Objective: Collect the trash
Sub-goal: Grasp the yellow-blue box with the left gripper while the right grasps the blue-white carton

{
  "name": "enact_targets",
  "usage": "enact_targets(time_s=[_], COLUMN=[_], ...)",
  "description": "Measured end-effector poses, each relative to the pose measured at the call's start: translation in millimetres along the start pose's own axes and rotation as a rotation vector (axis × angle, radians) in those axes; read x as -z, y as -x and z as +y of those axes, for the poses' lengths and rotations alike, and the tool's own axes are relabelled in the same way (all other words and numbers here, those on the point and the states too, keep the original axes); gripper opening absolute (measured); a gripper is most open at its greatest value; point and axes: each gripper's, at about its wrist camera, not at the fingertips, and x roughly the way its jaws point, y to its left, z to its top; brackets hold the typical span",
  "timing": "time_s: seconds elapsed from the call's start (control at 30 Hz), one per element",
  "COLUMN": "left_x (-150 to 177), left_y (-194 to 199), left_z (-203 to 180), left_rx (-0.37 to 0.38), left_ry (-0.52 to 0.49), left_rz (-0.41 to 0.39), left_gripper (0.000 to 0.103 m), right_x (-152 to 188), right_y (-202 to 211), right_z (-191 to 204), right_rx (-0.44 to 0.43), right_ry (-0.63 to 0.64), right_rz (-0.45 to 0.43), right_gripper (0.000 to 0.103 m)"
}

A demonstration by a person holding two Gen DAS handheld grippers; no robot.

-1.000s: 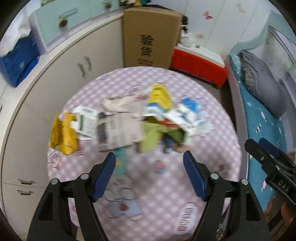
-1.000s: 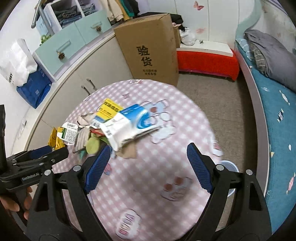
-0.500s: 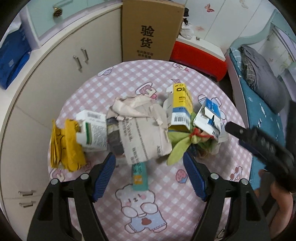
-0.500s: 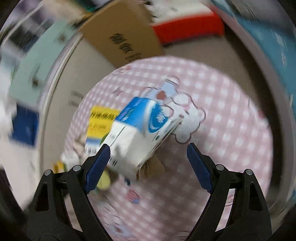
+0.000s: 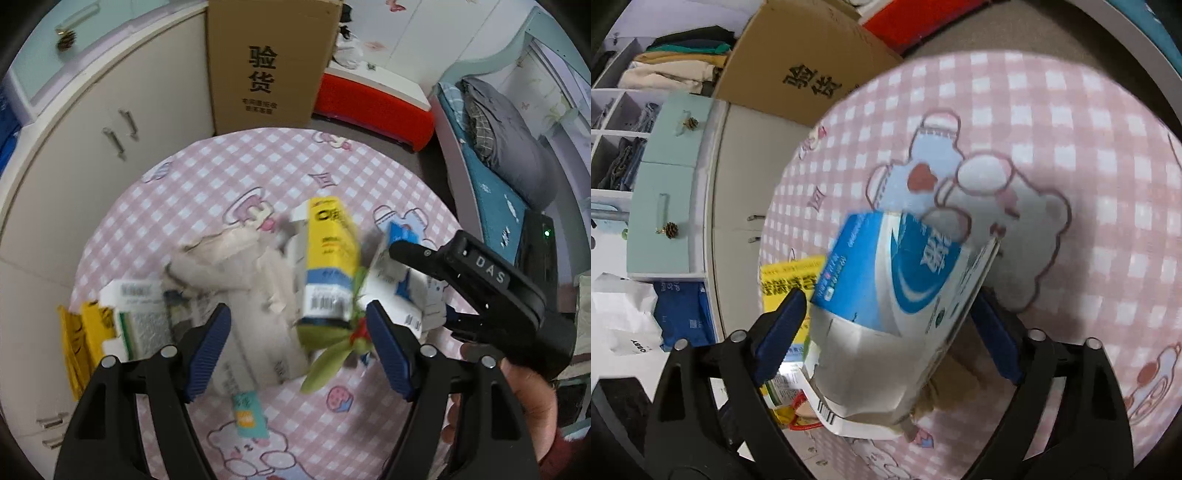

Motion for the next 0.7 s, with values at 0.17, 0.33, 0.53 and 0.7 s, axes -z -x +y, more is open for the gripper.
enact_targets(time_s=[0.17, 0.33, 0.53, 0.7], left_x=[-19, -31, -37, -41], left_y=[-25, -44, -47, -10], left_z=[-8, -16, -26, -19], left_rx=[0.024, 0.038, 0.039, 0.141], left_ry=[-0.004, -0.017, -0.041, 0.036], left_rz=[0.047, 0.089, 0.083, 0.013], left_gripper=[0.073, 0.052, 0.03, 0.029], right_x=[-5, -10, -15, -15], right_y=[8, 25, 42, 68], right_z=[-14, -33, -38, -27], right_rx=[-0.017, -0.018, -0.021, -0.055], right_ry=[0.009, -0.014, -0.017, 0.01], right_rz=[0.01, -0.017, -0.033, -0.05], right_gripper=[0.066, 0.066, 0.065, 0.062])
